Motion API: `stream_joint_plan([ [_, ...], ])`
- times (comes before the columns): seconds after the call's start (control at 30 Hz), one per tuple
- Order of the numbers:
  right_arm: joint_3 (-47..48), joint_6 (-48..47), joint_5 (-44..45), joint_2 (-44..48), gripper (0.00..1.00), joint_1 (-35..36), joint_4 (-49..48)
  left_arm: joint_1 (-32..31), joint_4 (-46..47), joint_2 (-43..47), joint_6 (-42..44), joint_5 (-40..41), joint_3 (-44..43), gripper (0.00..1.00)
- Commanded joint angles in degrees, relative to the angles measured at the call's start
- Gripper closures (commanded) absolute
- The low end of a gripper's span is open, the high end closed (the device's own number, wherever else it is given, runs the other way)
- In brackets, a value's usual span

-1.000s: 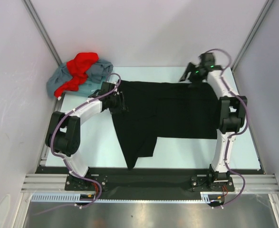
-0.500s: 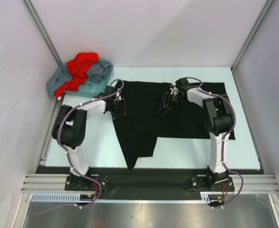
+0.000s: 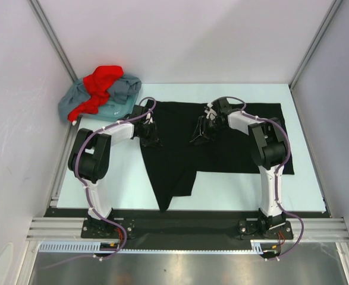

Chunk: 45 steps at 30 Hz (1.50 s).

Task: Fold and stack the t-shirts
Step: Fold the tshirt

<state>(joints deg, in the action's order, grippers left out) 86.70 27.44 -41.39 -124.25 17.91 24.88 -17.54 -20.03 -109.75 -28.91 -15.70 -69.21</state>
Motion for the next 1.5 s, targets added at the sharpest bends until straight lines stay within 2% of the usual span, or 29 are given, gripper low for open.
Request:
stream_joint_plan([
  [0.0, 2.8, 0.8, -1.3, -2.0, 0.58, 0.1, -0.8, 0.0, 0.7, -0.1, -0.4, -0.6, -2.3, 0.70],
  [0.27, 4.5, 1.0, -2.1, -4.0, 0.63, 0.6, -0.5, 0.0, -0.1, 2.3, -0.9, -2.1, -2.1, 0.85],
  [0.4, 5.0, 0.9, -2.0, -4.1, 0.78, 0.9, -0.4, 0.0, -0.4, 3.7, -1.1, -2.5, -1.6, 0.94],
  [0.43, 5.1, 0.9, -2.0, -3.9, 0.86, 0.8, -0.3, 0.0, -0.4, 3.8, -1.2, -2.5, -1.5, 0.99],
  [0.5, 5.4, 0.4, -1.9, -3.5, 0.99, 0.7, 0.5, 0.0, -0.5, 4.9, -1.5, -2.6, -1.4, 1.00],
  [0.53, 5.6, 0.2, -1.5, -3.3, 1.00, 0.7, 1.2, 0.0, -0.6, 5.2, -1.6, -2.7, -1.2, 1.00],
  [0.8, 2.9, -1.2, -0.8, 1.5, 1.00, 0.7, 6.2, 0.0, -1.9, 8.6, -2.8, -4.0, 0.2, 1.00],
  [1.07, 1.8, -1.7, -1.4, 2.2, 1.00, 0.7, 6.6, 0.0, -3.1, 12.3, -3.0, -2.4, 2.8, 1.00],
  [1.47, 0.2, -1.3, -1.8, 2.3, 1.00, 0.8, 7.4, -0.2, -4.0, 12.8, -3.0, -3.5, 6.4, 1.00],
])
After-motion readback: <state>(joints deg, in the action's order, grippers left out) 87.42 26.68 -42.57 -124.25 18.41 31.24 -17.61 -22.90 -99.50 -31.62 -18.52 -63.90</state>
